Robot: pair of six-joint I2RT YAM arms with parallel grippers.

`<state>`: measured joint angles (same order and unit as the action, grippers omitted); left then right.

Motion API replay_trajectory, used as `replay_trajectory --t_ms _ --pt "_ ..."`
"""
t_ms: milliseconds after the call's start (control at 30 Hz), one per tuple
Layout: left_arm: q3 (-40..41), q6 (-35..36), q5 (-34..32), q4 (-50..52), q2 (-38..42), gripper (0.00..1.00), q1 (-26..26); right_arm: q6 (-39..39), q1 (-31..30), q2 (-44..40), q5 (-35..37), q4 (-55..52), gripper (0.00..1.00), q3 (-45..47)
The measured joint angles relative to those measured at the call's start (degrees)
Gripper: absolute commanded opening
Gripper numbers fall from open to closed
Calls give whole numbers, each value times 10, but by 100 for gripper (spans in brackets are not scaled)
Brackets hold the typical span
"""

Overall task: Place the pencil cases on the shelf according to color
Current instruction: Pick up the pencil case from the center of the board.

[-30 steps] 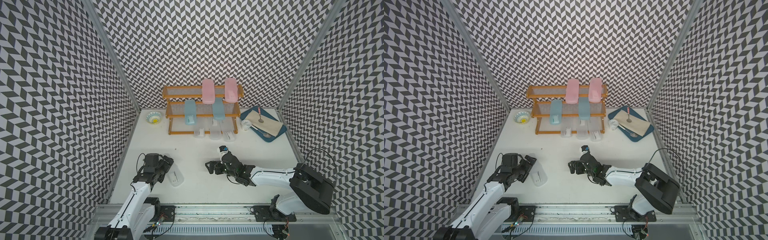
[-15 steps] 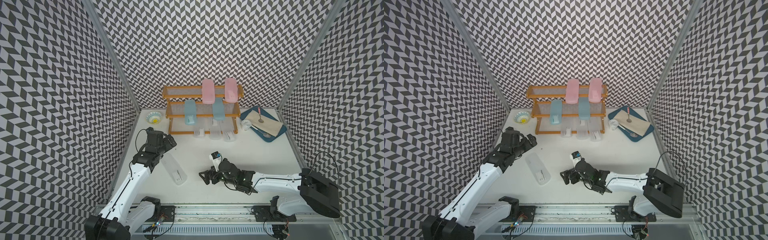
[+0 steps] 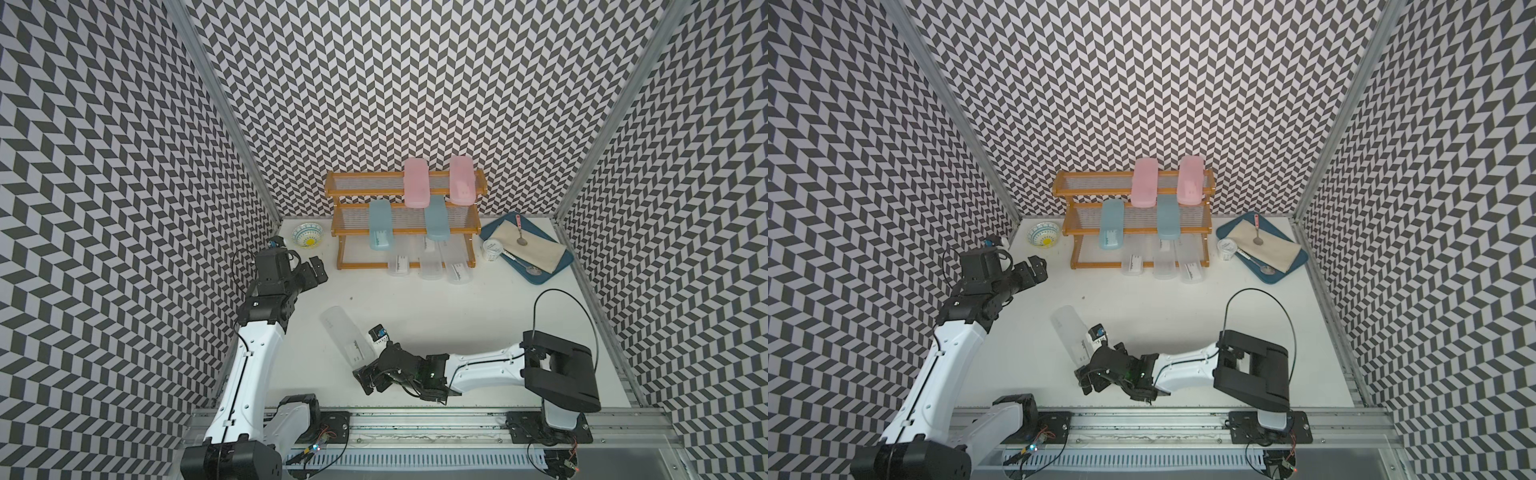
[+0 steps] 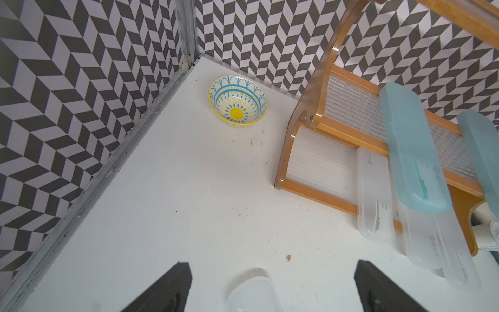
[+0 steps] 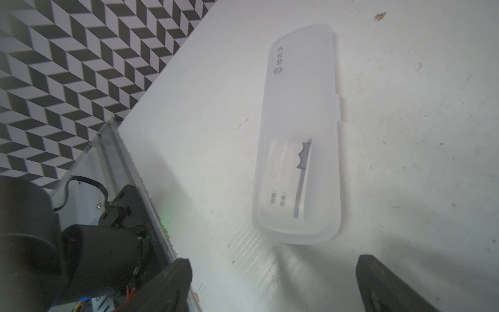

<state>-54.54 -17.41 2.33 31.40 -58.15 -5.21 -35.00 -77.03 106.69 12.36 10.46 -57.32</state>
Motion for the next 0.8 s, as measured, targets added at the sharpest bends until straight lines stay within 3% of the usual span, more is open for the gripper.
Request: replay_trajectory --t_ms 267,600,800 --pt "67 4 10 -18 26 100 -28 21 -6 72 36 -59 99 -78" --pt "73 1 10 -40 26 100 -54 21 -33 141 88 -102 100 -163" --pt "74 -2 10 -43 35 100 -54 -5 -36 146 127 -105 91 -164"
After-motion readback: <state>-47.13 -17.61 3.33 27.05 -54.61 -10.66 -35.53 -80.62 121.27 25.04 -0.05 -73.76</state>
